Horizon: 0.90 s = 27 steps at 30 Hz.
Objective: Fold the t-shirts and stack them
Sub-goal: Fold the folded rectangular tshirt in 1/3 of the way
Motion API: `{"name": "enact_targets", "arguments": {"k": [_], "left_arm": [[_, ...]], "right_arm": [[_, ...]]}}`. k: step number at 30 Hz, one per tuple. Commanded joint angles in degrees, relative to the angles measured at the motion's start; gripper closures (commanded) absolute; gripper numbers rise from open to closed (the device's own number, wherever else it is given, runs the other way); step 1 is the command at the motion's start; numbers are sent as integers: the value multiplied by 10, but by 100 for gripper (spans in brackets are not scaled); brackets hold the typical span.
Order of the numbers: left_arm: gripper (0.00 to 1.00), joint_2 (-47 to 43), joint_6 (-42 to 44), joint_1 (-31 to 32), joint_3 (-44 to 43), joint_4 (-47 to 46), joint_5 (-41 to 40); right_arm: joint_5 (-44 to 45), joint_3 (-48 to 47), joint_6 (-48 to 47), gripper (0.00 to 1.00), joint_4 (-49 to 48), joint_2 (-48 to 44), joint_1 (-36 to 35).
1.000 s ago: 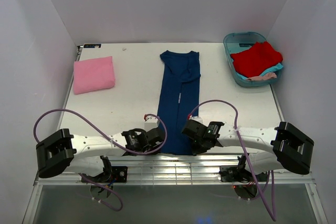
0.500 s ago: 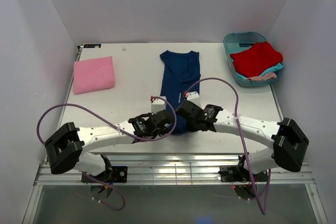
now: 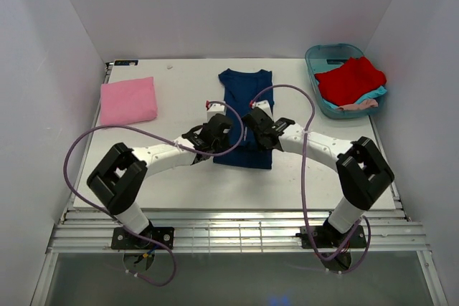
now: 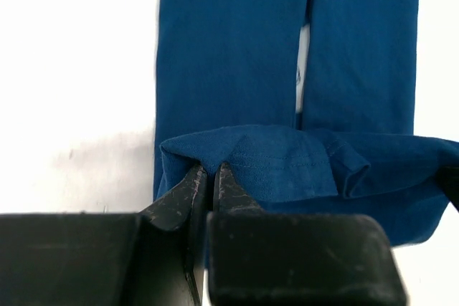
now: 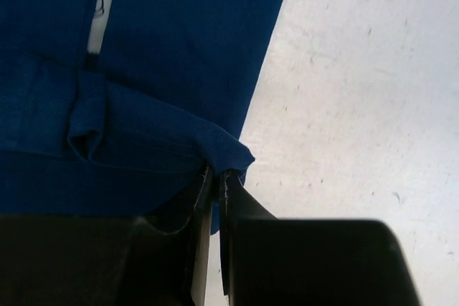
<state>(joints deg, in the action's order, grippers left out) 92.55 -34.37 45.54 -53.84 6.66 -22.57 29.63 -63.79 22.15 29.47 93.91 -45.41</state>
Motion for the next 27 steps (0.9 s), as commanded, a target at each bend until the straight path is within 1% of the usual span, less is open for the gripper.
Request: {"name": "enact_targets", "arguments": {"k": [1, 10, 17, 23, 25, 26, 27], "left_arm": [[100, 25, 46, -20, -56, -41, 27], [100, 87, 76, -78, -131, -53, 57], [100, 137, 92, -102, -182, -61, 77], [100, 179, 112, -118, -224, -62, 96], [99, 200, 120, -124, -239, -81, 107], [84, 208, 124, -125, -246, -78, 104], [70, 214, 130, -126, -253, -75, 100]], "right_arm": [[9, -48, -49, 92, -41, 24, 24], [-6, -126, -95, 92, -50, 96, 84], [-17, -189, -120, 92, -51, 146, 116], [-34, -223, -133, 92, -57, 194, 139], [-36, -237, -134, 92, -57, 213, 146], [-34, -240, -135, 92, -59, 218, 147], [-31, -242, -135, 90, -68, 222, 149]]}}
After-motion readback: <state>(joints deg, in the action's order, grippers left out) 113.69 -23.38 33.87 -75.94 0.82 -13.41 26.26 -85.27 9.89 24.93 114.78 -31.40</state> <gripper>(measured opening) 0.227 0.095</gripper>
